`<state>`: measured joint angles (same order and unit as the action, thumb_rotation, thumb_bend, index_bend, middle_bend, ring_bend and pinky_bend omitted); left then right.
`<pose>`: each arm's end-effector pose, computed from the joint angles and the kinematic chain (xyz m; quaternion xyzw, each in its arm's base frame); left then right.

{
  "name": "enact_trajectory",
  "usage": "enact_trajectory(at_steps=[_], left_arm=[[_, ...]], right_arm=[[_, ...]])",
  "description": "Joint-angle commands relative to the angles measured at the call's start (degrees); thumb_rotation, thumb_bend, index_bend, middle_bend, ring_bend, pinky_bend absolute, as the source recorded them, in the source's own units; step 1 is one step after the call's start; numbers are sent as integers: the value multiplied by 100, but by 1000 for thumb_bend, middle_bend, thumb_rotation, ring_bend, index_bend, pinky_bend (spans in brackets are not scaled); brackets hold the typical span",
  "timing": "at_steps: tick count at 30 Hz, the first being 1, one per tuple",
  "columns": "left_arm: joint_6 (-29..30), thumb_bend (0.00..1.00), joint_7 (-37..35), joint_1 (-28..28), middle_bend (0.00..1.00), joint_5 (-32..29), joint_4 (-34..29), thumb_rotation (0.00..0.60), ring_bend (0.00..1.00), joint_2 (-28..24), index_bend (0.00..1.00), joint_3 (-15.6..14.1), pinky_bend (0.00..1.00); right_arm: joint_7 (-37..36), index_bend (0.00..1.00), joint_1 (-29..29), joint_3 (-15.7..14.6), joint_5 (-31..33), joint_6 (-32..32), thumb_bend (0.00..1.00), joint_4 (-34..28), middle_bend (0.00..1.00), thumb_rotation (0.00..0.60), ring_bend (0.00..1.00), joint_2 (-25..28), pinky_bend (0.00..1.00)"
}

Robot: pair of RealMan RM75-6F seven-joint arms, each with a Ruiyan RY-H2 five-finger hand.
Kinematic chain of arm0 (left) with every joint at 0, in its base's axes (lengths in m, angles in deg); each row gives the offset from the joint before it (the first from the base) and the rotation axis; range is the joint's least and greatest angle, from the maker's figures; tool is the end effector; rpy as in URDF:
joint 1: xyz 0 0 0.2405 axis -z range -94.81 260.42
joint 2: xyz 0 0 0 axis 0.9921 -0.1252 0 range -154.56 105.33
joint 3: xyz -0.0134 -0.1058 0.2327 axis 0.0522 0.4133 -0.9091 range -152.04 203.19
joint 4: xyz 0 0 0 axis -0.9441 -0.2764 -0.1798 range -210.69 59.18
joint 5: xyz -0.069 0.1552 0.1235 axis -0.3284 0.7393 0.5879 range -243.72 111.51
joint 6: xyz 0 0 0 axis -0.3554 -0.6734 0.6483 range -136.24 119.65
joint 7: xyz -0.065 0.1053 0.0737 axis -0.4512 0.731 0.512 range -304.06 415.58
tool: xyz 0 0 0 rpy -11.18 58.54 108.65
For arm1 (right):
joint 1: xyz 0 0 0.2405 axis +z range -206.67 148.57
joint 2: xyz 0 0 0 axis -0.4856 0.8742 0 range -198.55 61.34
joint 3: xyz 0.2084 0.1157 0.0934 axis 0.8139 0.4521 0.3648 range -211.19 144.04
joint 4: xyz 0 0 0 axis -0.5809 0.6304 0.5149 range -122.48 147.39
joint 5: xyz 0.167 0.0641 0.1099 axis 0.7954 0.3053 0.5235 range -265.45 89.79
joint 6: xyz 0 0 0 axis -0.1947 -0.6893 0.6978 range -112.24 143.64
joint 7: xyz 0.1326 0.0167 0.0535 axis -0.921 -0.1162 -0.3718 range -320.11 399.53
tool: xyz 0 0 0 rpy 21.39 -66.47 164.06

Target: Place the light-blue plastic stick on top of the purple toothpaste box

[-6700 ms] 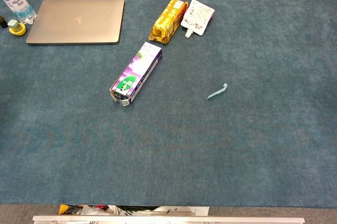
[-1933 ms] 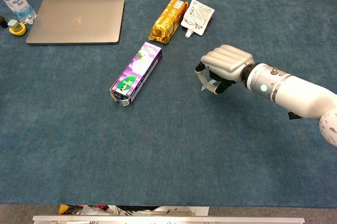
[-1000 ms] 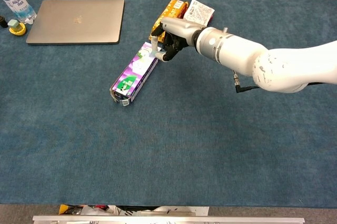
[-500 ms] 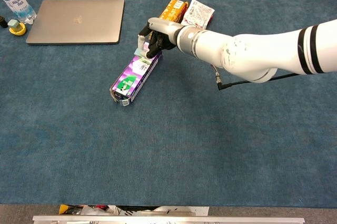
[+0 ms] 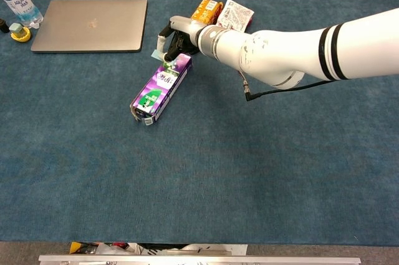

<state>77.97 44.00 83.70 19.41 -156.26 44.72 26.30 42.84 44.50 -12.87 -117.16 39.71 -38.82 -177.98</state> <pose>-0.3564 0.1517 0.1485 -0.5574 -0.4383 -0.3901 0.5875 -0.0111 -0.4255 -0.1258 0.6625 -0.6206 0.3432 0.2413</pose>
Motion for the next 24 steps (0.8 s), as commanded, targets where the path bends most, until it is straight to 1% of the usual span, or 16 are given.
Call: enact_trajectory(at_steps=[1,7,14,19,24], left_arm=[[-7,258,-5,-3,143,-2,8,600,143,2,206,-3,101],[-22,258,-35,-16,143,-26,43,600,143,13,206,-1,101],[-38,258,-47,-9,143,-14,75,600,143,23,206,0,101],[-66,258,-44,-3,143,-23,96,600,143,34,206,-1,101],[-91,258,-42,7,143,-21,108,600,143,44,206,-3,101]], right_arm=[[-65,569,76,6,31,-73,381,186,1000,600,1000,-97,1000],[-151,569,103,-17,-111,-167,381,415,1000,600,1000,-206,1000],[-307,551,-14,-20,-466,-144,381,365,1000,600,1000,-216,1000],[-414,533,-103,18,-755,-44,381,295,1000,600,1000,-199,1000],[-490,531,-181,71,-1174,162,381,127,1000,600,1000,-127,1000]])
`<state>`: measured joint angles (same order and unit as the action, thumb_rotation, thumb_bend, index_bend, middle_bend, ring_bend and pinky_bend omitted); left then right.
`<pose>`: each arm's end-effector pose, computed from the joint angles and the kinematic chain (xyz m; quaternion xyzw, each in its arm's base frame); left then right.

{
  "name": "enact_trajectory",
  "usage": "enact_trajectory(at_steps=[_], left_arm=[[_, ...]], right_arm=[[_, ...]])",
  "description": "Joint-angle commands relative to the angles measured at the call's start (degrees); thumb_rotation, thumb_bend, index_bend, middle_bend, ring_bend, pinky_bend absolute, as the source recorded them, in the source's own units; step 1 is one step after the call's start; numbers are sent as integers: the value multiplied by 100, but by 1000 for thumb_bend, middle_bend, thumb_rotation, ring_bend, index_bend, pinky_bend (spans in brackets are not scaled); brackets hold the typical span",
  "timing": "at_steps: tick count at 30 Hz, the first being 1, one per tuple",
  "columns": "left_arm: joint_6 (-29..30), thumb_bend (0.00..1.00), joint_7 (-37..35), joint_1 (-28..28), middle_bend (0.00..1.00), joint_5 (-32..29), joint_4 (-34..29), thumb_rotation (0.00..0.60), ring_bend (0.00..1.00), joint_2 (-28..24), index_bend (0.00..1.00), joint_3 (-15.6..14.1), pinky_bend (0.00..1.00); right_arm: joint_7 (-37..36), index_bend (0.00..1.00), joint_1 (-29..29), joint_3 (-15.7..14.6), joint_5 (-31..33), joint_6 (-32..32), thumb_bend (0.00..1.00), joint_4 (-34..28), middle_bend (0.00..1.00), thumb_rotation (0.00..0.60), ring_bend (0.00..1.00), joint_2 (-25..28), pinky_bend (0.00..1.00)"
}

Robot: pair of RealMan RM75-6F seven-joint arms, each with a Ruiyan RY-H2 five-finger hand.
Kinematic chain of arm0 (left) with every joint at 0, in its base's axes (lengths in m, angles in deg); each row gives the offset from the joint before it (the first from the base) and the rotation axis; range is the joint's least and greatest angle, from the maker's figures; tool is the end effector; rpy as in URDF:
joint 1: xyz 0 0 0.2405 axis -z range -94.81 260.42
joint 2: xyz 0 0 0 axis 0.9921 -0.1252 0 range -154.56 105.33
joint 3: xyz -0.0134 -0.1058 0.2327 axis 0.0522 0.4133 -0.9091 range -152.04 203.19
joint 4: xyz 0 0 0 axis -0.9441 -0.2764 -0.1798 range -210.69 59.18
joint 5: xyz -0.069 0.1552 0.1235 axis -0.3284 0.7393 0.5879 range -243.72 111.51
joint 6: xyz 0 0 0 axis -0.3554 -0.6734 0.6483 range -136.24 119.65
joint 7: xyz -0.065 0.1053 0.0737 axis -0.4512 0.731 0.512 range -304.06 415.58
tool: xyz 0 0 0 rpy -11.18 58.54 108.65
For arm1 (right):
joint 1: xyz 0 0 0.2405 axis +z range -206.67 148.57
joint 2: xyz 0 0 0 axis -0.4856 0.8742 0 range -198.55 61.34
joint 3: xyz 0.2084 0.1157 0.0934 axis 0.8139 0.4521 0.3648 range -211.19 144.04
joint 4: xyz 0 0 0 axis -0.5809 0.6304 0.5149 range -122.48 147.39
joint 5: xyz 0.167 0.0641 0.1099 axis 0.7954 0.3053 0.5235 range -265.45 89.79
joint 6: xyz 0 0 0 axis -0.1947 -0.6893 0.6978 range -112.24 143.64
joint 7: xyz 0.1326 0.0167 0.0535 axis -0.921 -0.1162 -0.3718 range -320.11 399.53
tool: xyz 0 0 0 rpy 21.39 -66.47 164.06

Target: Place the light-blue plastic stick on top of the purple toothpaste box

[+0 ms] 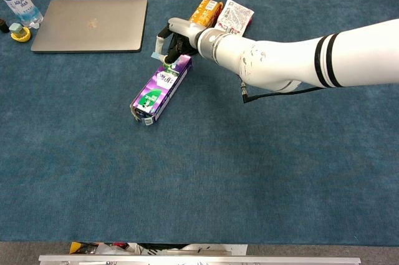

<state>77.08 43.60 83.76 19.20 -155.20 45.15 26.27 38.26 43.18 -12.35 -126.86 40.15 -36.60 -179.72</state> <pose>-0.3606 0.1518 0.1463 -0.5589 -0.4425 -0.3837 0.5870 -0.0129 -0.4248 -0.1298 0.6789 -0.5946 0.3561 0.2423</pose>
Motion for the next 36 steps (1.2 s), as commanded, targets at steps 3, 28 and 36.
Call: enact_trajectory(at_steps=[3,28,36], left_arm=[[-7,258,-1,0,143,-2,9,600,143,0,206,-1,101],[1,258,-49,-48,143,-20,81,600,143,17,207,-13,101],[-5,258,-76,-61,143,-40,114,600,143,21,206,-9,101]], right_arm=[[-7,531,-86,-19,-446,200,379,-220,1000,600,1000,122,1000],[721,478,-186,-436,-692,480,368,-496,1000,600,1000,141,1000],[938,468,-198,-509,-510,504,339,-686,1000,600,1000,218,1000]])
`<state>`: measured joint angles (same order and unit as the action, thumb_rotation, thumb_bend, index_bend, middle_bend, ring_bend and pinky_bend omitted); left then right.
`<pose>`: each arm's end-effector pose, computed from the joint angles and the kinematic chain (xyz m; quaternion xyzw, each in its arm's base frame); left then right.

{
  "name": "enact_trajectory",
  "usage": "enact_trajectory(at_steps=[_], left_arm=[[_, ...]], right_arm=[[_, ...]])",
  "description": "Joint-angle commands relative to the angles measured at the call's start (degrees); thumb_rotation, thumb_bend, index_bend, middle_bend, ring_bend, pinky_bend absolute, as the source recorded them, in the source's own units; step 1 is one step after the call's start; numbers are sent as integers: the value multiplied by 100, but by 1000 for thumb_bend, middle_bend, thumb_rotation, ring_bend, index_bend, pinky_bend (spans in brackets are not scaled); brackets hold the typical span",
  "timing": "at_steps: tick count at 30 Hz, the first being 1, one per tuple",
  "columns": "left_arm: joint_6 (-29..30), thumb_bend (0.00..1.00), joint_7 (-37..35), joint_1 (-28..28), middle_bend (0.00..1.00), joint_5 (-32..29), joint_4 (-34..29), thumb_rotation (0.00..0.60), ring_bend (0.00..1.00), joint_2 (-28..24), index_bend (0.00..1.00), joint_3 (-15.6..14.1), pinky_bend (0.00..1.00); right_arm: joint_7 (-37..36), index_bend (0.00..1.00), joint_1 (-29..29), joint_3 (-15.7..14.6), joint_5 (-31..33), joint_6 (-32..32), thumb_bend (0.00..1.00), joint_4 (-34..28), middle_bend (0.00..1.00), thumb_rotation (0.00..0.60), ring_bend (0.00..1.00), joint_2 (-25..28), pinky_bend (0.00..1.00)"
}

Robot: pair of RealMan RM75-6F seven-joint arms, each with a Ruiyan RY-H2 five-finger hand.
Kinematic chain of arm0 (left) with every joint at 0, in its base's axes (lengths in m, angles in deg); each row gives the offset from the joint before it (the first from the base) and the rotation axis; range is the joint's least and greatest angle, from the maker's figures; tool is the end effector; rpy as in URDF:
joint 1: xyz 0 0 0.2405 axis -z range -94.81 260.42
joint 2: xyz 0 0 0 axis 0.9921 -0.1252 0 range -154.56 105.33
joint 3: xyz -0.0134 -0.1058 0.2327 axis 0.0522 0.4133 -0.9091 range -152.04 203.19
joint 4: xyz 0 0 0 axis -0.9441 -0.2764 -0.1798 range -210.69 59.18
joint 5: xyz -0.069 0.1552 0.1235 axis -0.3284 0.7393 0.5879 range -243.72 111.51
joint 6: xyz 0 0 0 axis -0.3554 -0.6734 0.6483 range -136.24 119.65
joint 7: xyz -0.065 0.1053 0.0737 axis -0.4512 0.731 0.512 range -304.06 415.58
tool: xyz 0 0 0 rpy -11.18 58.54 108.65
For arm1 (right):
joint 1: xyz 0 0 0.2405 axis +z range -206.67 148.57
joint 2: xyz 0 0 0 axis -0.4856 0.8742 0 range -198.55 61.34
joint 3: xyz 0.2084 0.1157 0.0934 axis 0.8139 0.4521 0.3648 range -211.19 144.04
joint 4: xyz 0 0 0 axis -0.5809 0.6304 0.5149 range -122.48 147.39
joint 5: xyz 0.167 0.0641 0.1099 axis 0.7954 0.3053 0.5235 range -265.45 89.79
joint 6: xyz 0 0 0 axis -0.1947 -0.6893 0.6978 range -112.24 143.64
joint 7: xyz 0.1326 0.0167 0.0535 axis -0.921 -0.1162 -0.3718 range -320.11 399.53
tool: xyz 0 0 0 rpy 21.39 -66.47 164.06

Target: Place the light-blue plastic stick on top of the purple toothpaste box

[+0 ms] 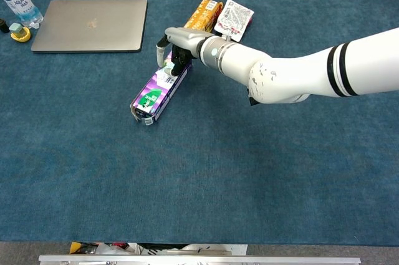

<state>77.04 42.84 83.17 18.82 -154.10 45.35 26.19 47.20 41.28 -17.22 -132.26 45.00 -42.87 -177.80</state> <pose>-0.3663 0.1477 0.1476 -0.5546 -0.4460 -0.3787 0.5917 -0.0203 -0.4044 -0.1310 0.7604 -0.4897 0.3319 0.2679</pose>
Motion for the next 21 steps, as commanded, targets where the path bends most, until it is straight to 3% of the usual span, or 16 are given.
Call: enact_trajectory(at_steps=[1,11,13,16,18,21], left_arm=[[1,258,-2,-4,143,-3,8,600,142,4,206,0,101],[10,258,-29,-13,143,-11,26,600,143,0,206,14,101],[16,258,-33,-15,143,-9,26,600,143,-3,206,15,101],[24,258,-35,-20,143,-4,32,600,143,-1,206,14,101],[32,258,-35,-25,143,2,31,600,143,1,206,12,101],[51,258,-28,-34,143,19,21,600,143,2,206,5,101]], right_arm=[[65,467,-13,-34,47,21,339,-91,1000,600,1000,42,1000],[-6,452,-166,89,-107,315,352,-669,1000,600,1000,367,1000],[9,431,-213,71,-204,389,502,-799,1000,600,1000,470,1000],[29,418,-310,30,-381,551,861,-995,1000,600,1000,626,1000],[82,416,-359,-27,-472,610,983,-1090,1000,600,1000,731,1000],[189,416,-405,-121,-560,646,1000,-1194,1000,600,1000,869,1000]])
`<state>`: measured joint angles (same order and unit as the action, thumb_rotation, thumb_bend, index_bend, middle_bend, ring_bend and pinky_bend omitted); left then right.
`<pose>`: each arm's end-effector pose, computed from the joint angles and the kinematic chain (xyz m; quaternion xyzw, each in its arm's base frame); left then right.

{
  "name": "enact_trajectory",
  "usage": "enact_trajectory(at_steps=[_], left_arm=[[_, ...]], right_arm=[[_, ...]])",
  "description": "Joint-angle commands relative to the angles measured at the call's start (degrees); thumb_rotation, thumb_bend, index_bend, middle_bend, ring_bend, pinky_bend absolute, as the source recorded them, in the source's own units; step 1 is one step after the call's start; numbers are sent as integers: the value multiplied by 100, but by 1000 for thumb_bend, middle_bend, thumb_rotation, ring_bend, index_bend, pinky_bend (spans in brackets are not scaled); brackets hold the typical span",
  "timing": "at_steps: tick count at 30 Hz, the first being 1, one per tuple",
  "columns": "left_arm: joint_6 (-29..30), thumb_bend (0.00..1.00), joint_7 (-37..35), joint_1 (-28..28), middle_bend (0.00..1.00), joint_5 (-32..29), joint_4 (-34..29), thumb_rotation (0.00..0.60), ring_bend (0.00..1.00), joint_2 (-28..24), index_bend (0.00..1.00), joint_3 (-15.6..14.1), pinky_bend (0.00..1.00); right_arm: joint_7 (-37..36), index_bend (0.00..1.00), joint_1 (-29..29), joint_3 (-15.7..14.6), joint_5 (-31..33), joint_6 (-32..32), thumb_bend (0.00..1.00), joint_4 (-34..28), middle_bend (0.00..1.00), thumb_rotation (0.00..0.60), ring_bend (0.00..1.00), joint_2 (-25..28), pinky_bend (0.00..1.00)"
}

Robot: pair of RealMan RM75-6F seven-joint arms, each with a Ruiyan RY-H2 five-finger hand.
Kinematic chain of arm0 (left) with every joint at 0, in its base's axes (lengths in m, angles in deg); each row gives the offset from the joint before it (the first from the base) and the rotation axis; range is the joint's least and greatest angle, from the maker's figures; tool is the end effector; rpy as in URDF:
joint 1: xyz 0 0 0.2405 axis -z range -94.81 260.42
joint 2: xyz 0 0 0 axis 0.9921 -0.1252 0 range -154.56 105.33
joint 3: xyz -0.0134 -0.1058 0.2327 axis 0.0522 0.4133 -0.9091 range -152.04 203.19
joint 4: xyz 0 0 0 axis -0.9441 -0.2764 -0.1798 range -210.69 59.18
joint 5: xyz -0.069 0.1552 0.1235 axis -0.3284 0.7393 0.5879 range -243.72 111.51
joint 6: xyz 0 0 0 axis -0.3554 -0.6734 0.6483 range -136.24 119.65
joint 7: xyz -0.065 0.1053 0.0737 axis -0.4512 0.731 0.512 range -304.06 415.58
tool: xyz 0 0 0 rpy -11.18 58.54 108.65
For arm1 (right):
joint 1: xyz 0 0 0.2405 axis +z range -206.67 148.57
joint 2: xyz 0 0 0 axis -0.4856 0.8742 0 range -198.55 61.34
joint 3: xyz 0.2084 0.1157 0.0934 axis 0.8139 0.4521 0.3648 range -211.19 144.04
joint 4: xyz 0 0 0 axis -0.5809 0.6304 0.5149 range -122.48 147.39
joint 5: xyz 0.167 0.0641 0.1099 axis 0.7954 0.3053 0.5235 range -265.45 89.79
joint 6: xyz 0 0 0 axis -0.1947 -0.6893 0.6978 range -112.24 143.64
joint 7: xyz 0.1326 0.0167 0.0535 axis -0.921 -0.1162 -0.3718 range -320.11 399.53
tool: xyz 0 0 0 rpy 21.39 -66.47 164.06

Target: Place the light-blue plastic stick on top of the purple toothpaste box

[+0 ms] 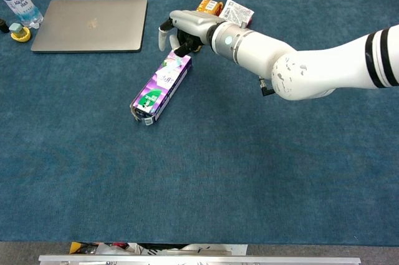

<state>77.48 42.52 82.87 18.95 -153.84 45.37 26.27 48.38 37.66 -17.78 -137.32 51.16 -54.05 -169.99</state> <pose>-0.3669 0.1462 0.1491 -0.5526 -0.4445 -0.3808 0.5933 -0.0237 -0.4015 -0.0913 0.7675 -0.4469 0.3665 0.2773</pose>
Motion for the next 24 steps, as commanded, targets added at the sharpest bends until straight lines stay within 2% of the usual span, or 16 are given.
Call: enact_trajectory(at_steps=[1,5,9,13,18,24], left_arm=[[12,258,10,-6,143,11,-10,600,143,0,206,-5,101],[31,258,41,-11,143,42,-47,600,143,-5,206,-19,101],[54,258,62,-19,143,69,-83,600,143,-15,206,-28,101],[46,258,73,-18,143,77,-87,600,143,-12,206,-38,101],[48,258,62,-17,143,84,-65,600,143,2,206,-37,101],[68,258,2,-25,143,82,-32,600,143,8,207,-28,101]], right_arm=[[96,416,-52,-87,-61,23,1000,-110,1000,600,1000,128,1000],[190,416,-36,-153,50,-142,1000,-259,1000,592,1000,315,1000],[329,416,65,-205,242,-317,1000,-376,1000,515,1000,492,1000],[584,416,209,-346,526,-405,1000,-426,1000,489,1000,611,1000],[955,403,435,-591,951,-436,1000,-369,1000,464,1000,610,1000],[1157,394,631,-707,1264,-378,1000,-247,1000,431,1000,489,1000]])
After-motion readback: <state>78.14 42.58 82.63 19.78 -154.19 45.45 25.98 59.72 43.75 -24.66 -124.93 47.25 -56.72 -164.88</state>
